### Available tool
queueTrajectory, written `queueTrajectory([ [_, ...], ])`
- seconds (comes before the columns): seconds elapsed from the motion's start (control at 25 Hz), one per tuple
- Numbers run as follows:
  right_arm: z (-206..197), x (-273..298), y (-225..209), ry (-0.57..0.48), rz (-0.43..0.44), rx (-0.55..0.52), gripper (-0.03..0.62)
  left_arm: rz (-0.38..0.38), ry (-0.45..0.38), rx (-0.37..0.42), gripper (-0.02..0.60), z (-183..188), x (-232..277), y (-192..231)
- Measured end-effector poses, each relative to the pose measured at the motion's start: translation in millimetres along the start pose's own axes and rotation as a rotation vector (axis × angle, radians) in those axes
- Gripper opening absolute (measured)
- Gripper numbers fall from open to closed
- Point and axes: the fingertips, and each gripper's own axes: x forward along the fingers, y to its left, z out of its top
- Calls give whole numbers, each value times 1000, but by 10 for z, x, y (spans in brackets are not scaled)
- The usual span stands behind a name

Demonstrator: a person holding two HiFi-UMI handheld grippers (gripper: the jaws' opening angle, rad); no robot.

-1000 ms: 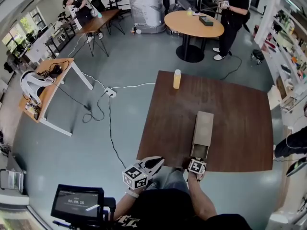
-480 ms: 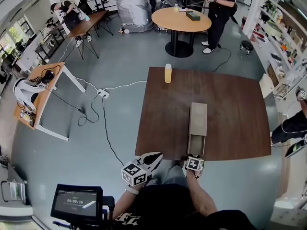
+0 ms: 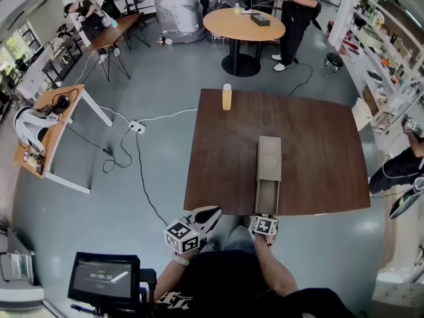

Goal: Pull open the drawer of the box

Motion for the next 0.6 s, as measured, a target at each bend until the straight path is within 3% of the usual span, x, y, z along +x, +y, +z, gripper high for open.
queueTrajectory([
  [0.2,-51,33,19,7,-4,-7,153,3,-3,-4,0,-30,-158,16],
  [0.4,-200,-70,240,46,76,52,154,-8,-9,2,0,-29,-262,-27],
  [0.52,-271,-171,205,9,66,68,155,-23,-8,2,0,-49,-311,-95],
  [0.6,-282,-226,93,-27,14,65,153,-38,-3,3,0,-82,-342,-121],
])
